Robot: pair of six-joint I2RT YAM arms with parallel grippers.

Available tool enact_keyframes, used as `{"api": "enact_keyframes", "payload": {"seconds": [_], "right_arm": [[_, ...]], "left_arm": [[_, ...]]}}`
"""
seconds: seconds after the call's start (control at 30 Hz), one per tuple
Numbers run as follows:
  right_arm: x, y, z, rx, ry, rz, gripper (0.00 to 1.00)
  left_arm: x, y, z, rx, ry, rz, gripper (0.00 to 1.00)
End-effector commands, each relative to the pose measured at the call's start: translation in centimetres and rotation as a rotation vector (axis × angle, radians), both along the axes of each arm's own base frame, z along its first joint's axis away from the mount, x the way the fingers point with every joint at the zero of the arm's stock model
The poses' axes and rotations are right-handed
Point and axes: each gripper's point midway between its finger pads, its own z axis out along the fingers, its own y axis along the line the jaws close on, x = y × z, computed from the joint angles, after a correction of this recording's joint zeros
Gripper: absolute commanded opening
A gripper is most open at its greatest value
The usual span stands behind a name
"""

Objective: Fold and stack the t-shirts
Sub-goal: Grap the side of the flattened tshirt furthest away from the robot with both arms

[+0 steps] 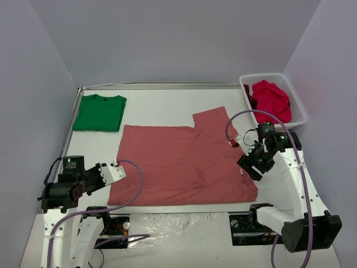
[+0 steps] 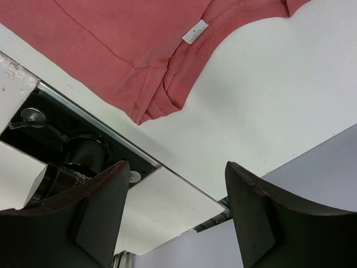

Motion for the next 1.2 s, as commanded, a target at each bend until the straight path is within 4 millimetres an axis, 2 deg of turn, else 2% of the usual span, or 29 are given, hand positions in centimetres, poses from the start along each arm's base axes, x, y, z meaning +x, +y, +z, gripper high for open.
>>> {"api": "enact_keyframes", "payload": {"seconds": [0.0,0.1,0.2,0.23,0.27,0.3,0.33,0.37,0.4,0.43,0.47,0.5,0.53,0.57,0.6,0.63,0.7,0.73,0.77,0.8,0.83,0.87,0.93,0.97,1.0,1.03,1.07,1.13,1.17], "right_arm": [[-0.9,-0.7,0.8,-0.032,0.019,0.016,0.65],[-0.2,-0.8,0.8,-0.035,0.012,0.021,0.66],[2.1,-0.5,1.5,-0.027,-0.064,0.003,0.66],[3.6,-0.3,1.8,-0.019,-0.112,-0.01,0.66],[4.9,-0.2,2.6,-0.01,-0.156,-0.024,0.66],[6.0,0.0,2.6,-0.002,-0.166,-0.033,0.66],[7.5,0.3,2.9,0.016,-0.2,-0.053,0.66],[9.1,0.9,4.0,0.044,-0.246,-0.063,0.66],[10.2,1.2,4.4,0.063,-0.263,-0.078,0.66],[11.9,1.7,4.0,0.087,-0.262,-0.102,0.66],[13.6,2.2,5.2,0.113,-0.3,-0.11,0.66],[14.7,2.9,5.3,0.156,-0.301,-0.116,0.66],[16.0,3.5,4.2,0.176,-0.26,-0.121,0.66],[16.7,4.0,4.0,0.204,-0.244,-0.132,0.66],[18.5,4.8,3.5,0.237,-0.219,-0.134,0.65],[19.3,5.1,3.2,0.25,-0.202,-0.143,0.64],[20.7,5.6,2.4,0.273,-0.173,-0.163,0.62],[21.7,5.9,1.4,0.279,-0.139,-0.163,0.59],[22.0,6.0,0.9,0.282,-0.119,-0.164,0.59],[22.4,6.1,-0.8,0.275,-0.069,-0.169,0.58],[22.8,6.2,-0.9,0.276,-0.057,-0.163,0.57],[22.9,6.2,-2.2,0.273,-0.019,-0.159,0.56],[23.2,6.3,-2.6,0.272,-0.003,-0.156,0.56],[23.2,6.3,-2.9,0.272,0.007,-0.154,0.56],[23.3,6.3,-3.5,0.267,0.023,-0.154,0.56],[23.3,6.2,-3.6,0.264,0.026,-0.15,0.56],[23.3,6.2,-3.9,0.262,0.036,-0.149,0.56],[23.1,6.2,-4.4,0.26,0.055,-0.145,0.56],[23.1,6.2,-4.6,0.261,0.062,-0.143,0.56]], "left_arm": [[-0.2,-0.6,0.5,-0.023,0.012,-0.039,0.25],[0.8,-0.4,0.3,-0.026,0.008,-0.007,0.25],[3.2,0.0,0.5,-0.055,-0.003,0.082,0.25],[4.4,0.0,0.9,-0.081,-0.023,0.124,0.25],[5.3,0.0,0.5,-0.094,0.004,0.15,0.25],[7.0,0.0,1.3,-0.113,-0.033,0.172,0.25],[7.8,-0.1,1.5,-0.153,-0.026,0.229,0.26],[9.1,-0.3,0.9,-0.171,0.011,0.25,0.26],[10.7,-0.5,2.1,-0.202,-0.019,0.263,0.27],[11.4,-0.9,2.2,-0.242,0.002,0.285,0.27],[12.6,-1.3,1.3,-0.263,0.06,0.294,0.28],[13.8,-1.9,1.3,-0.301,0.071,0.294,0.29],[15.1,-2.2,2.4,-0.34,0.069,0.313,0.3],[16.4,-2.5,1.0,-0.356,0.14,0.328,0.3],[17.4,-3.0,1.0,-0.395,0.168,0.334,0.32],[19.2,-3.3,0.6,-0.436,0.223,0.379,0.32],[20.9,-3.7,0.5,-0.503,0.274,0.423,0.33],[22.3,-4.4,0.2,-0.571,0.33,0.435,0.35],[23.0,-4.8,0.1,-0.597,0.348,0.426,0.36],[23.7,-5.2,-0.1,-0.613,0.365,0.413,0.37],[24.5,-5.3,-0.3,-0.614,0.365,0.397,0.39],[26.2,-5.1,-0.8,-0.609,0.355,0.399,0.4],[27.6,-4.8,-1.5,-0.6,0.351,0.395,0.4],[29.2,-4.7,-2.0,-0.593,0.352,0.385,0.4],[29.3,-4.8,-2.6,-0.589,0.38,0.377,0.4],[29.9,-4.8,-4.2,-0.589,0.421,0.381,0.4],[30.9,-4.8,-3.6,-0.6,0.408,0.369,0.4],[31.7,-4.8,-5.2,-0.596,0.44,0.375,0.4],[32.6,-4.5,-5.2,-0.591,0.415,0.375,0.4]]}}
